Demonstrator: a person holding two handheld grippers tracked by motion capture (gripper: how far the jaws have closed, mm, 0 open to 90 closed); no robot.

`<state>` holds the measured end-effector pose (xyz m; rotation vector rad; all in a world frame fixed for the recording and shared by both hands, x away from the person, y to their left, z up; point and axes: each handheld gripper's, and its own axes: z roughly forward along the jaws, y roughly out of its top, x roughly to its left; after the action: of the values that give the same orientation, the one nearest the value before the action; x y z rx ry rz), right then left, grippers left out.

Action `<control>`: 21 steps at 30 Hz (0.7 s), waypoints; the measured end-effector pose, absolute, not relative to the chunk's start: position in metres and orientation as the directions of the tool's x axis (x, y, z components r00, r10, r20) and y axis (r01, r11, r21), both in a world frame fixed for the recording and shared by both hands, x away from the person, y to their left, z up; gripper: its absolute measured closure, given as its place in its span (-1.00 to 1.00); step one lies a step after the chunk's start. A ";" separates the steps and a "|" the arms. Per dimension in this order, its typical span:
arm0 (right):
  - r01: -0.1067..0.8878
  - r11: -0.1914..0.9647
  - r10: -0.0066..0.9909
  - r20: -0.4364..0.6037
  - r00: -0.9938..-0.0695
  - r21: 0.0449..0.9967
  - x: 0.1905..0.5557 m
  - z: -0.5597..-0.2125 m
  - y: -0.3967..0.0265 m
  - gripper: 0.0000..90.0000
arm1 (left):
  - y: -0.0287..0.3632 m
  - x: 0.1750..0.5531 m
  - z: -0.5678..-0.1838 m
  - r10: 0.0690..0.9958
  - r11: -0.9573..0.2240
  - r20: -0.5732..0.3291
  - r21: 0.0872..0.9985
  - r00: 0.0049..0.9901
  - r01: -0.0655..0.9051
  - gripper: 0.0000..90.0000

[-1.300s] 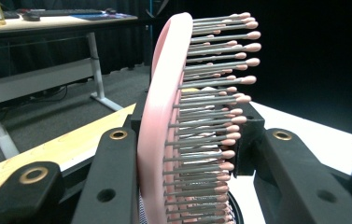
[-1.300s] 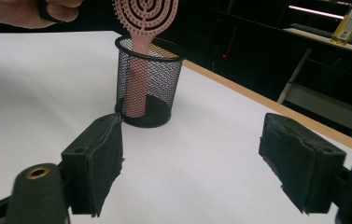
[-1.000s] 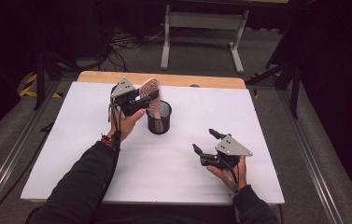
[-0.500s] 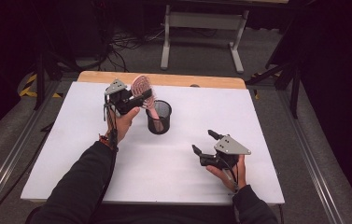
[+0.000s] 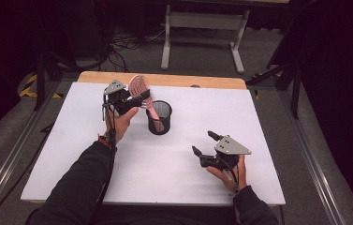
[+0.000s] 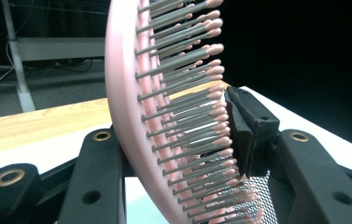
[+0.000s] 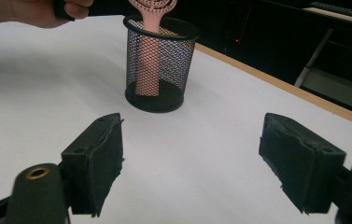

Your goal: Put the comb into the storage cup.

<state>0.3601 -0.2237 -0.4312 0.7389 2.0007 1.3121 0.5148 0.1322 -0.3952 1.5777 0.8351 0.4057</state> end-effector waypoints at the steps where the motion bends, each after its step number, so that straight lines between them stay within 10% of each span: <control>1: 0.114 0.350 0.735 -0.197 -0.649 0.930 0.360 -0.431 -0.224 -0.50 | 0.131 0.515 -0.395 0.710 -0.003 -0.194 0.960 0.677 0.279 0.20; 21: 0.103 0.377 0.730 -0.226 -0.645 0.921 0.360 -0.431 -0.222 -0.51 | 0.135 0.510 -0.386 0.734 -0.017 -0.139 0.975 0.665 0.222 -0.06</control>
<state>0.3599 -0.2225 -0.4311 0.7151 2.0086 1.2801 0.5096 0.1350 -0.3861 1.5746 0.8114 0.4875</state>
